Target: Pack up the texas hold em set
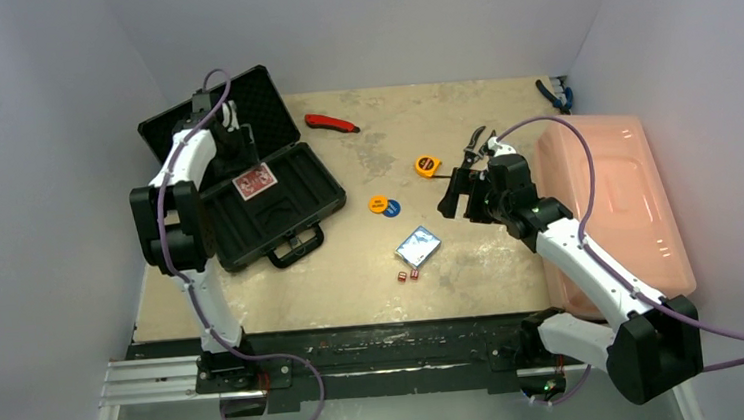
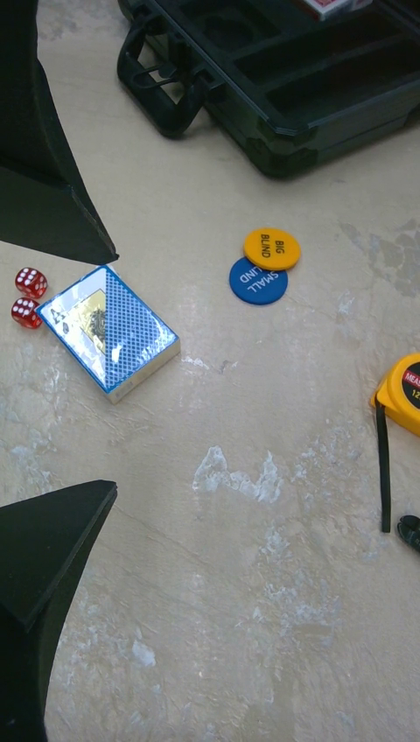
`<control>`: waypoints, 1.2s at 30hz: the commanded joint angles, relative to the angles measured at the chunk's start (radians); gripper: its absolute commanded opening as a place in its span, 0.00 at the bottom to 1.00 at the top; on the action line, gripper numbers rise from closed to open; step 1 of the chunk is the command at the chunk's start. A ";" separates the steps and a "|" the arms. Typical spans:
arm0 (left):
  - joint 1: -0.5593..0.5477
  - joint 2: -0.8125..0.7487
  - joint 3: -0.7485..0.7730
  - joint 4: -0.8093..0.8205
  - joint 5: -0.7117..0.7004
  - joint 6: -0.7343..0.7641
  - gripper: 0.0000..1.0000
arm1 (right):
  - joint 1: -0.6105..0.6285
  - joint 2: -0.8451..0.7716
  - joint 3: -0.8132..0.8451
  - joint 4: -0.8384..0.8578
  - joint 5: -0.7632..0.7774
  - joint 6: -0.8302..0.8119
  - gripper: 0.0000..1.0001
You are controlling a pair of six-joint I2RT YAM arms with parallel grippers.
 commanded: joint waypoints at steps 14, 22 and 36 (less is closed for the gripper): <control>0.013 0.009 0.021 -0.093 0.183 0.080 0.56 | 0.003 -0.018 0.009 0.017 0.014 -0.017 0.99; -0.002 0.020 0.016 -0.141 0.138 0.101 0.54 | 0.004 -0.027 0.007 0.018 0.009 -0.017 0.99; -0.054 0.057 0.011 -0.182 -0.154 0.126 0.58 | 0.004 -0.035 0.006 0.019 0.005 -0.016 0.99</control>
